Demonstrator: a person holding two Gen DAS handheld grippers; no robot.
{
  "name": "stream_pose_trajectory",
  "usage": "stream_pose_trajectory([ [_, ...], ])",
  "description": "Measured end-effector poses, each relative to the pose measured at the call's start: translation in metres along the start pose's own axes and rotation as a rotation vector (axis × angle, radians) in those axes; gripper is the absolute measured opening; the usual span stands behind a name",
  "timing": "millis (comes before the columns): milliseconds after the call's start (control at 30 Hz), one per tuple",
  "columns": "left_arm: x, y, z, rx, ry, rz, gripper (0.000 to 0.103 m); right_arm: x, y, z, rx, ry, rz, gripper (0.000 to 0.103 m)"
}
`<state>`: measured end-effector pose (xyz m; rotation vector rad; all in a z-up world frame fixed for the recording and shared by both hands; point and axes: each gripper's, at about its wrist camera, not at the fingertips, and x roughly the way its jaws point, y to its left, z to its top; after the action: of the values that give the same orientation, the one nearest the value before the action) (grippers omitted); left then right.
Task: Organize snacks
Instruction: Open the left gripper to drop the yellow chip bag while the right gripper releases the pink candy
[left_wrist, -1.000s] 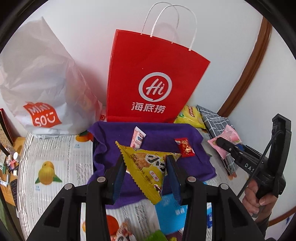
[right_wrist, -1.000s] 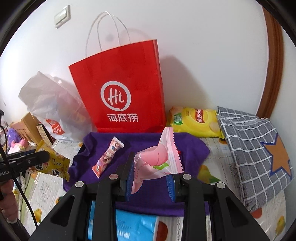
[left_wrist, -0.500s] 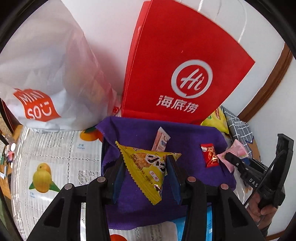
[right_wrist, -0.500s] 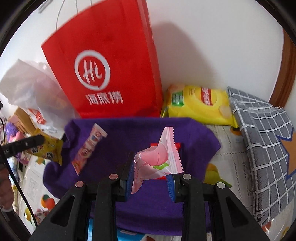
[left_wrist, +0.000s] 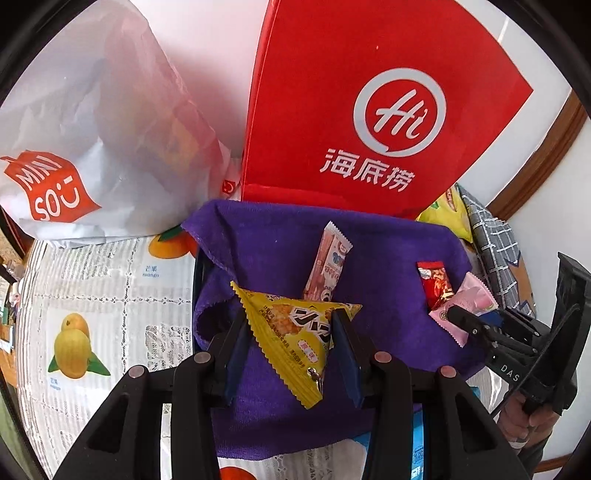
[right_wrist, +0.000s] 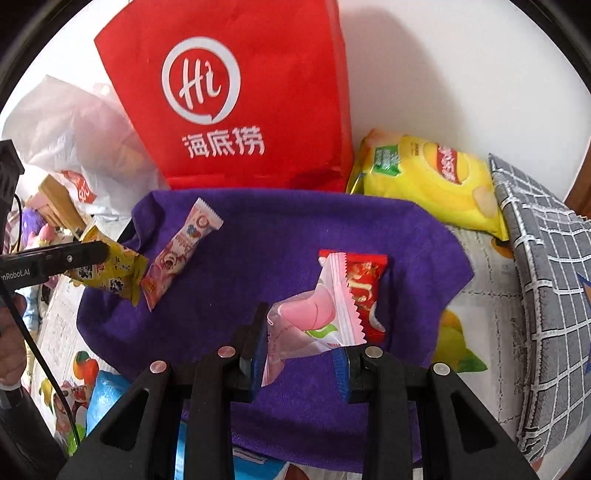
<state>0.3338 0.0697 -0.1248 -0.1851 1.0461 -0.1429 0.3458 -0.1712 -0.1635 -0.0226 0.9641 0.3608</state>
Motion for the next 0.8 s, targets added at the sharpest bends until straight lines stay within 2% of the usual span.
stream_pose_trajectory([
  [233,0.009,-0.006,-0.001,0.029,0.031,0.014,0.042,0.010,-0.001,-0.002,-0.008,0.037,-0.046,0.031],
  [567,0.018,-0.009,-0.002,0.047,0.063,0.014,0.040,0.016,-0.004,0.000,0.004,0.065,-0.064,0.033],
  [800,0.016,-0.011,-0.002,0.051,0.060,0.003,0.043,-0.004,-0.002,0.005,-0.010,0.020,-0.041,0.055],
])
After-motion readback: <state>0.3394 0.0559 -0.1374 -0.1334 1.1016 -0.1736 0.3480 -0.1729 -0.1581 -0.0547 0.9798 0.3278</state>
